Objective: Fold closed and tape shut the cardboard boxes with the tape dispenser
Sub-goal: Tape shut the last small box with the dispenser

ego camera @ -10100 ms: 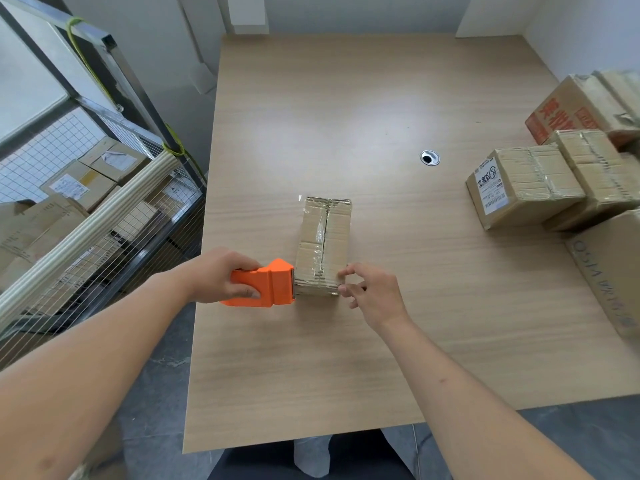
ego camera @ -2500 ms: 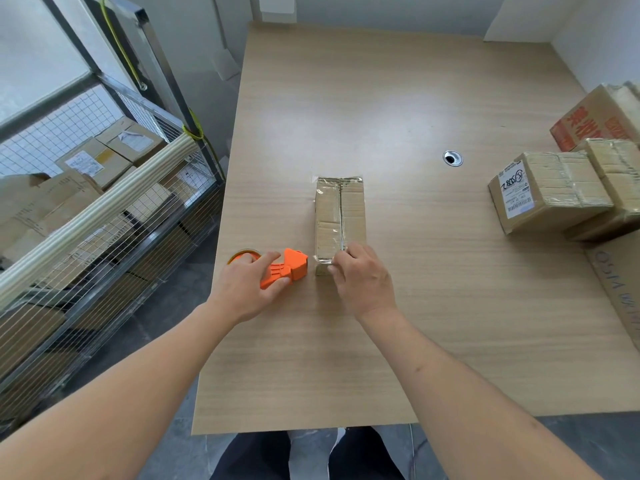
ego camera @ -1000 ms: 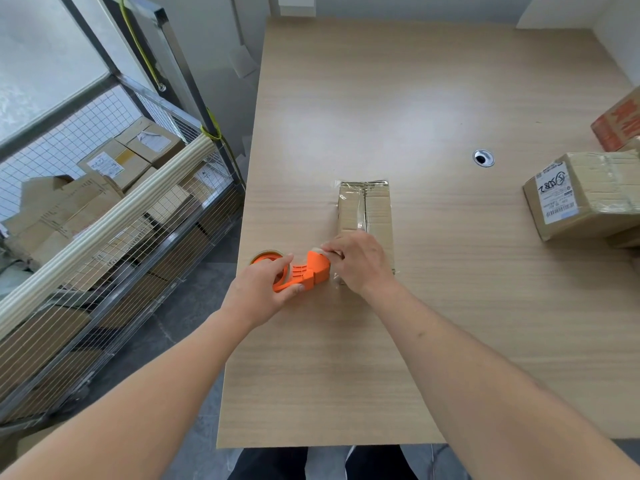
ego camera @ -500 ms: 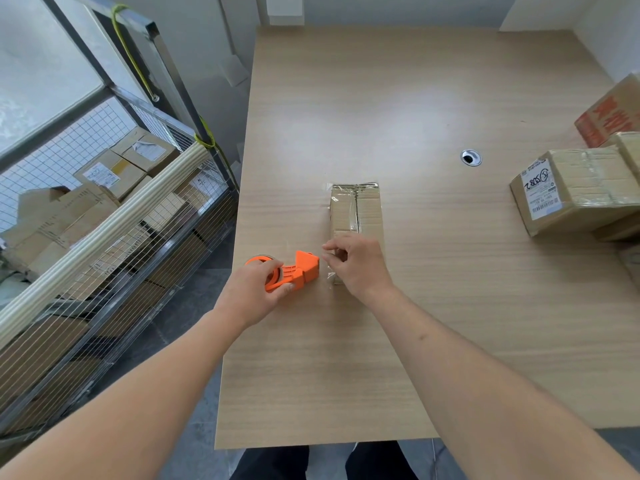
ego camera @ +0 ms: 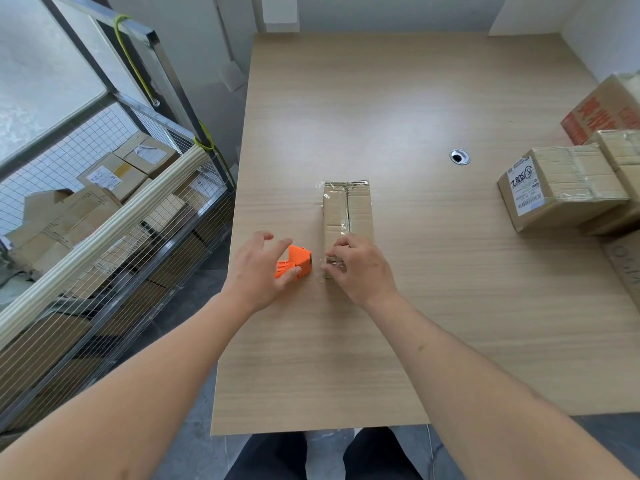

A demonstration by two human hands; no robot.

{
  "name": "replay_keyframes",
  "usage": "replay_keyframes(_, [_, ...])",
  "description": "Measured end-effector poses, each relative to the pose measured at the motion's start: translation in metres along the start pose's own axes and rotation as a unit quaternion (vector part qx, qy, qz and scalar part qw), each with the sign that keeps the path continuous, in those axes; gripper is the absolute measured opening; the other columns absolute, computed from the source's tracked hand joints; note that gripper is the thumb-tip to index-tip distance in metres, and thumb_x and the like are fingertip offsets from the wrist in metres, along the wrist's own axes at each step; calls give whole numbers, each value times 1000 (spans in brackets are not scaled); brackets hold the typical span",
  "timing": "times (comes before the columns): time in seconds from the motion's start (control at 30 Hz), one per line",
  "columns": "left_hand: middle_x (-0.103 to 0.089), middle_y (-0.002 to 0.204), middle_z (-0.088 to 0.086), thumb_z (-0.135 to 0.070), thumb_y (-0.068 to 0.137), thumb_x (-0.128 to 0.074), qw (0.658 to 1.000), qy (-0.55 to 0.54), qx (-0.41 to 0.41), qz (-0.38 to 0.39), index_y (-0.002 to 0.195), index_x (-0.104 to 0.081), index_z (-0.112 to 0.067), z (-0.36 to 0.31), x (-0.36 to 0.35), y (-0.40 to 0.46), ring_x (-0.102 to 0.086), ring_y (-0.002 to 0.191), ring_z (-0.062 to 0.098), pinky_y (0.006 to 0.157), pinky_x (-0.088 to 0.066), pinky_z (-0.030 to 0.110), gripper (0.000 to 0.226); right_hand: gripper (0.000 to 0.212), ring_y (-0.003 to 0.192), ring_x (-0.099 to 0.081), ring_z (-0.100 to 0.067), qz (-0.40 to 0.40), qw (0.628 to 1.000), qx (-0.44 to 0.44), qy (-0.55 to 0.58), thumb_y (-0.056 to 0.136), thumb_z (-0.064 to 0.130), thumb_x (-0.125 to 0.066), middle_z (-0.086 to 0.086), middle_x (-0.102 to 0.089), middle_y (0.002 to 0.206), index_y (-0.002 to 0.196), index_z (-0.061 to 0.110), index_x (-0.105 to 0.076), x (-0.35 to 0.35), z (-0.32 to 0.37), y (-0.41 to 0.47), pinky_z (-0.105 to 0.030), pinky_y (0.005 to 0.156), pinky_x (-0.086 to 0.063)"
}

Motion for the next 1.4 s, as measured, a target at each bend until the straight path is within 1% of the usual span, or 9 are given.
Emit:
replay_keyframes(0.13, [-42, 155, 7, -35, 95, -69, 995, 19, -91, 20, 142, -59, -25, -41, -4, 7, -51, 131, 33, 110, -40, 46, 49, 31, 110, -54, -24, 8, 996, -38, -75, 79, 37, -84, 1, -60, 117, 105, 23, -75, 9, -16, -9, -38, 93, -47])
replay_keyframes(0.27, [-56, 144, 13, -17, 90, -77, 985, 9, -173, 17, 122, -75, -18, -77, -16, 13, -61, 121, 37, 98, -51, 50, 32, 14, 99, -54, -26, -29, 994, -39, -98, 91, 22, -73, -1, -59, 105, 103, 28, -77, 16, -28, -17, -37, 71, -50])
replay_keyframes(0.47, [-58, 147, 1, -17, 87, -80, 982, -53, -170, 69, 116, -78, -23, -100, -42, 19, -51, 139, 20, 103, -50, 41, 30, 9, 95, -58, -30, -54, 994, -34, -85, 87, 20, -78, -3, -64, 101, 94, 25, -80, 34, -50, -32, -36, 69, -50])
replay_keyframes(0.67, [-71, 119, 9, -25, 69, -93, 984, -60, -163, 46, 87, -81, -10, -122, -53, 21, -69, 107, 31, 86, -57, 41, 26, 26, 101, -57, -27, -46, 997, -58, -6, 82, 13, -80, -2, -63, 104, 107, 20, -78, 48, -82, -48, -41, 77, -53])
replay_keyframes(0.83, [-68, 93, 6, -27, 65, -94, 979, -30, -197, 47, 79, -73, -11, -132, -54, 30, -61, 91, 34, 75, -54, 46, 30, 42, 97, -63, -25, -104, 975, -148, 127, 76, 20, -88, -8, -67, 104, 114, 6, -75, 46, -111, -53, -33, 91, -52])
replay_keyframes(0.9, [-66, 91, 4, -32, 66, -94, 975, -25, -213, 57, 81, -73, -13, -132, -52, 34, -58, 85, 31, 73, -52, 46, 33, 35, 93, -69, -24, -134, 961, -162, 182, 80, 18, -86, -8, -71, 102, 111, 5, -77, 46, -114, -55, -32, 88, -55])
replay_keyframes(1.03, [-65, 90, 3, -37, 65, -94, 972, -19, -226, 66, 82, -73, -14, -132, -51, 39, -54, 81, 29, 71, -52, 46, 36, 19, 95, -74, -28, -185, 957, -175, 136, 91, 8, -74, -10, -78, 105, 110, 5, -78, 47, -115, -57, -26, 86, -47])
replay_keyframes(1.23, [-61, 81, 0, -36, 63, -95, 967, -16, -246, 61, 79, -71, -16, -135, -51, 45, -51, 74, 25, 64, -51, 44, 35, 32, 113, -69, -27, -163, 945, -244, 147, 102, 23, -62, -8, -71, 127, 131, 14, -69, 30, -110, -62, -30, 95, -46])
replay_keyframes(1.4, [-70, 88, 5, -22, 67, -95, 971, -51, -228, 54, 82, -76, -12, -129, -52, 43, -60, 78, 32, 67, -54, 46, 26, 45, 115, -64, -32, -125, 938, -277, 166, 104, 31, -56, -10, -69, 130, 147, 18, -54, 16, -114, -62, -34, 95, -42])
Point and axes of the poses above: each hand's wrist, its own y-axis towards the middle knuckle, its own x-axis out of the back of the hand, z = x × y, the point moved 7 cm from there along y, towards the middle knuckle
